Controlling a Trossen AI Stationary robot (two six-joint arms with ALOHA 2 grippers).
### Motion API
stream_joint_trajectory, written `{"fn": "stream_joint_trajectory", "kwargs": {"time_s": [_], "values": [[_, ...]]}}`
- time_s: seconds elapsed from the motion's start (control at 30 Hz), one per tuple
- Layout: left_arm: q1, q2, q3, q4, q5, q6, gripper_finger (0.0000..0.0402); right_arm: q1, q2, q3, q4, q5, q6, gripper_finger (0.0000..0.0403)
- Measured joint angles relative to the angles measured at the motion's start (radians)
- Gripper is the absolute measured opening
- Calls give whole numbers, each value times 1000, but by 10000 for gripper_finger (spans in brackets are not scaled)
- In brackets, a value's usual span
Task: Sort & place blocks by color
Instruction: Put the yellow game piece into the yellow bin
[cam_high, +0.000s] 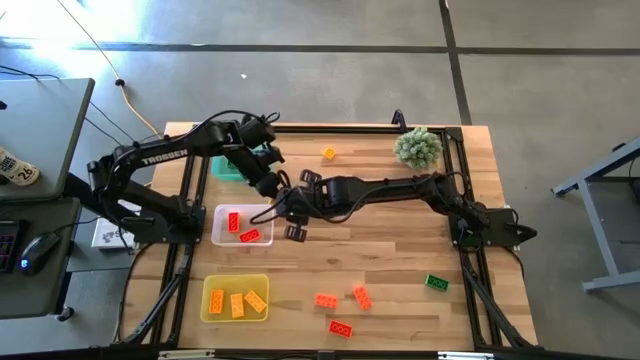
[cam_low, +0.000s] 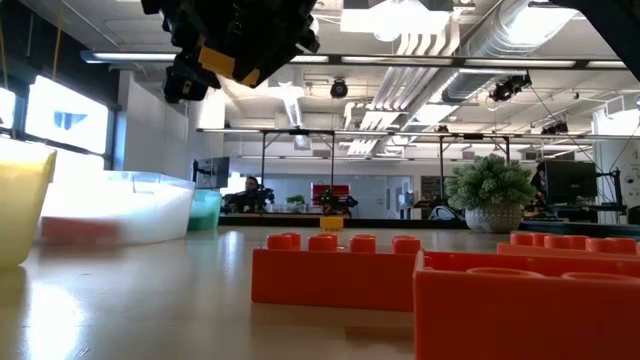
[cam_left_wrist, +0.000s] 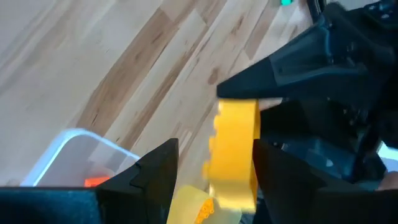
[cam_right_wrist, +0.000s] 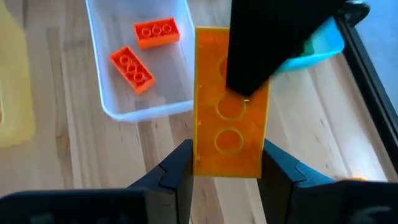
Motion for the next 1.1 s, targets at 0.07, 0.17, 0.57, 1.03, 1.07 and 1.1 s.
{"fn": "stream_joint_trajectory", "kwargs": {"time_s": [0.07, 0.17, 0.57, 1.03, 1.07, 1.1], "values": [[-11, 1, 0, 10, -6, 6, 192, -7, 0, 0, 5, 2, 6, 111], [-25, 1, 0, 9, -18, 27, 175, -11, -1, 0, 4, 3, 4, 111], [-48, 0, -1, 13, -30, 25, 73, -11, -1, 0, -21, -54, 45, 130], [-248, 0, -2, -60, -164, -16, 70, 45, -2, 1, -209, -285, 321, 249], [-276, 0, -2, -73, -179, -27, 70, 52, -2, 1, -222, -284, 325, 250], [-306, 0, -2, -92, -192, -37, 70, 61, -2, 1, -231, -284, 327, 250]]}}
